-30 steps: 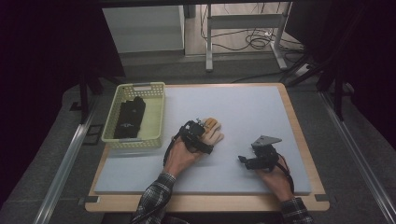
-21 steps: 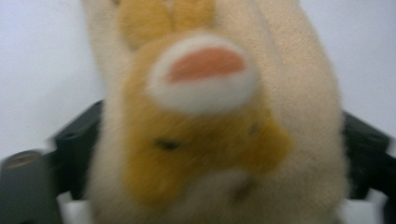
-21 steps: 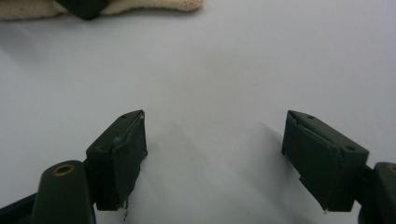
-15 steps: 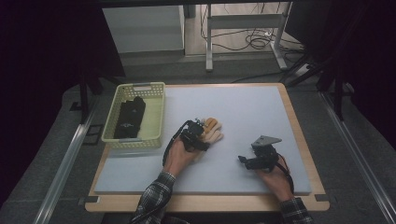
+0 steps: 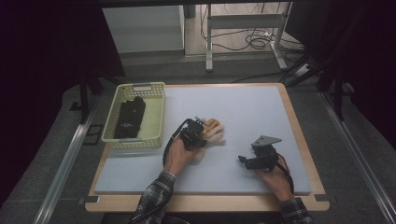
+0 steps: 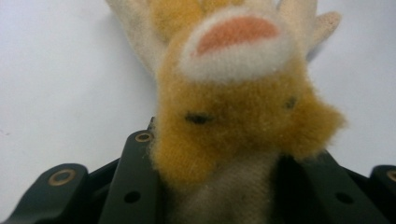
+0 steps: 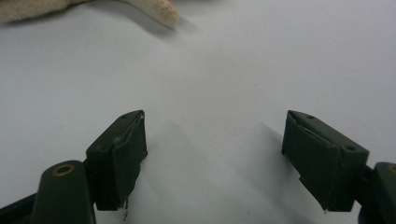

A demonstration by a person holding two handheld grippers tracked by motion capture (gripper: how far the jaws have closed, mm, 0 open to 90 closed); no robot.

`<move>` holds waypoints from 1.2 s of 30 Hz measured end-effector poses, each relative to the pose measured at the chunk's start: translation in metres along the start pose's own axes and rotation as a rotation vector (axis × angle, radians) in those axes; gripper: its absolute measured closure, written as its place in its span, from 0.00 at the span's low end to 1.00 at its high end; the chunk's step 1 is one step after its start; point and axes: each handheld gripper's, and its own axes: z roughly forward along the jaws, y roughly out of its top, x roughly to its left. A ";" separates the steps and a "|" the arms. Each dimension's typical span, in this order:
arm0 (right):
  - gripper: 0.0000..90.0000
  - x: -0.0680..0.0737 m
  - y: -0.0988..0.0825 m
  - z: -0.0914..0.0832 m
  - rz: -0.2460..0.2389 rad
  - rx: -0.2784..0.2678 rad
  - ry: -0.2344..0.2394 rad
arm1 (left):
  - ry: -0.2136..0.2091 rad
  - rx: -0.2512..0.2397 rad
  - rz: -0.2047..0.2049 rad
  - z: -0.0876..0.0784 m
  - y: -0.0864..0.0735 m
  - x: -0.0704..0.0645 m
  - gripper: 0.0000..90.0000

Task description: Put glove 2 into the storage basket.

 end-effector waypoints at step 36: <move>0.24 0.000 0.000 0.000 -0.001 -0.005 0.000 | 0.165 -0.130 -0.149 -0.117 0.033 0.068 0.71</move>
